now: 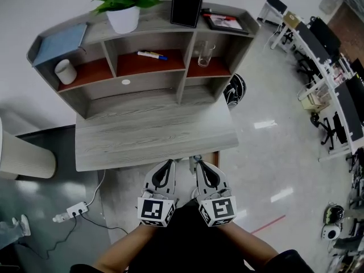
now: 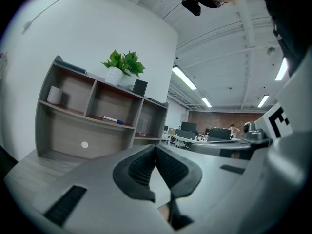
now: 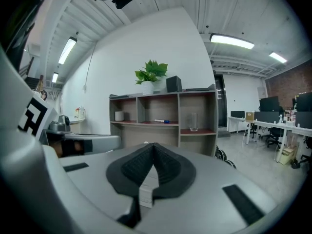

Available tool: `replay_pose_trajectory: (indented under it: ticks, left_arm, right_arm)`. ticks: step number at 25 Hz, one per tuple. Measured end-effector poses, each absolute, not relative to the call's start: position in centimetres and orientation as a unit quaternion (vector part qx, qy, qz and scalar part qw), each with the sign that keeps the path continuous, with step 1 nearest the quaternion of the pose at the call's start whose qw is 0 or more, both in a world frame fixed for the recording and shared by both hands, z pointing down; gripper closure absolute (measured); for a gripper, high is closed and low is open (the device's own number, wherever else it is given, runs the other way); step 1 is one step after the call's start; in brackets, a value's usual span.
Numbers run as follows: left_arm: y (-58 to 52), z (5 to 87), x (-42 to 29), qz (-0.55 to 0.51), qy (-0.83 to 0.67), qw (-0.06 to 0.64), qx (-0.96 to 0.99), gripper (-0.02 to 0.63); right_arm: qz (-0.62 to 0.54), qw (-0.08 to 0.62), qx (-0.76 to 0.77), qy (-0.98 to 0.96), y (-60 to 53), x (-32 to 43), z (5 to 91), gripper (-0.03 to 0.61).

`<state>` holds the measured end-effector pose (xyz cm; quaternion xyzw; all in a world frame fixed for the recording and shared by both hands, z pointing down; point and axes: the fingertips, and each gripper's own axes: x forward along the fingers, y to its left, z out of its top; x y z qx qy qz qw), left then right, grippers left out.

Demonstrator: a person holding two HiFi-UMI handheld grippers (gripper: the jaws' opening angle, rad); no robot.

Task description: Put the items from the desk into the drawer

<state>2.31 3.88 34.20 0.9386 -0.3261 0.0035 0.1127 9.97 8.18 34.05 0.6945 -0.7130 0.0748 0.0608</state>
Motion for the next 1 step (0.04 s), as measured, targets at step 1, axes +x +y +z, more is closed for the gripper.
replay_pose_trajectory:
  ticks: [1]
  left_arm:
    - [3.68,34.47,2.05,0.004,-0.328,0.116,0.938,0.609]
  right_arm:
    - [0.075,0.060,0.694,-0.714,8.07,9.74,34.20,0.560]
